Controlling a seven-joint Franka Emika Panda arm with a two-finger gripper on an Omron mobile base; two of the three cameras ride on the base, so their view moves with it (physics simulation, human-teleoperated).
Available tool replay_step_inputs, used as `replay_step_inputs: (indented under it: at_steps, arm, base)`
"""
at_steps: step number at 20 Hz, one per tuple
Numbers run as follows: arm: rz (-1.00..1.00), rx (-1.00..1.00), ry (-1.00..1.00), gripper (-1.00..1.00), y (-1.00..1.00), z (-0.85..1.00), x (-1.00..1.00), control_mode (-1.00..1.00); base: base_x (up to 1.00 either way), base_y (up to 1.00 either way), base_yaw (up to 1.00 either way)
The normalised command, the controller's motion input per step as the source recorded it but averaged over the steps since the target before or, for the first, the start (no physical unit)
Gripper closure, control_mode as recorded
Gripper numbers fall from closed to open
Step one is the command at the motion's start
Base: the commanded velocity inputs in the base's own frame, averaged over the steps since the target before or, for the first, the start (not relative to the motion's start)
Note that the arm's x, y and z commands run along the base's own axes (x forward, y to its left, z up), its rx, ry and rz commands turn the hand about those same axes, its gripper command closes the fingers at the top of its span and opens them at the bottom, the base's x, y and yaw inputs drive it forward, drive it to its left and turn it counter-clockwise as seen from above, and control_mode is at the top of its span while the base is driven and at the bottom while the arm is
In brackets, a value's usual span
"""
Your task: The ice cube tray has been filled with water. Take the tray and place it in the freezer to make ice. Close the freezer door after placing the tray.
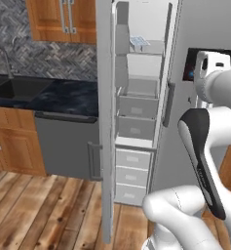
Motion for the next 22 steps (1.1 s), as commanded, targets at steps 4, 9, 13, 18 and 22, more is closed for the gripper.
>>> replay_step_inputs:
  at_steps: [4,9,13,18,22]
  arm:
    - [0.00,0.00,0.00,-1.00,0.00,0.00,0.00,1.00]
    - [-0.05,0.00,-0.01,-1.00,0.10,0.00,0.06,-1.00]
    - [-0.01,-0.02,-0.05,-1.00,0.35,0.00,0.00,-1.00]
    - [0.00,-0.05,-0.01,-1.00,0.65,0.00,0.00,-1.00]
    - [0.00,-0.02,0.00,-1.00,0.77,0.00,0.00,-1.00]
  base:
    - [-0.33,0.17,-0.21]
    - [0.01,0.02,-0.07]
    - [0.00,0.00,0.00]
    - [0.00,0.00,0.00]
    - [0.00,0.00,0.00]
